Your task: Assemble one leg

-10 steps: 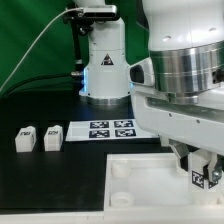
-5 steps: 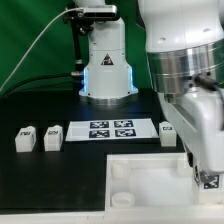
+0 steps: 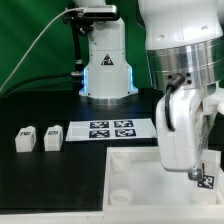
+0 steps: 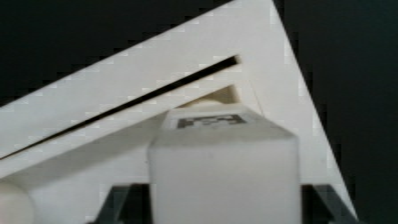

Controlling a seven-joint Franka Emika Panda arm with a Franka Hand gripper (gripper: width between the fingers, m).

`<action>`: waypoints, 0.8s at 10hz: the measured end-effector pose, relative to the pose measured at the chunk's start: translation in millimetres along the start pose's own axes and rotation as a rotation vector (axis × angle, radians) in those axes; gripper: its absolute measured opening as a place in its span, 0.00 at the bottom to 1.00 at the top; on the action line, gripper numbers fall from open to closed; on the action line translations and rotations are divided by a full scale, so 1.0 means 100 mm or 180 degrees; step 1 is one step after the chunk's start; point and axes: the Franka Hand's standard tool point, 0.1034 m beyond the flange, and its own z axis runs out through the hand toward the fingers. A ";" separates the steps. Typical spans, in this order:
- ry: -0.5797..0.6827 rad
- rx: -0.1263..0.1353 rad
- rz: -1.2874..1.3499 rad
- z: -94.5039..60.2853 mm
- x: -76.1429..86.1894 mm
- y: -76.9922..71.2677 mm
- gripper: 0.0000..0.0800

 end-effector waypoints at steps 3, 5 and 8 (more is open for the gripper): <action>0.0004 0.0011 0.0044 0.00 -0.02 0.01 0.53; -0.0052 0.0043 0.0003 -0.15 -0.13 0.08 0.70; -0.0054 -0.0007 -0.0034 -0.17 -0.19 0.14 0.81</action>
Offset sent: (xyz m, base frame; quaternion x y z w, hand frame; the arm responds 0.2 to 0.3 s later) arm -0.0197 0.0144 0.0160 0.0063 -0.0218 0.0093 0.9997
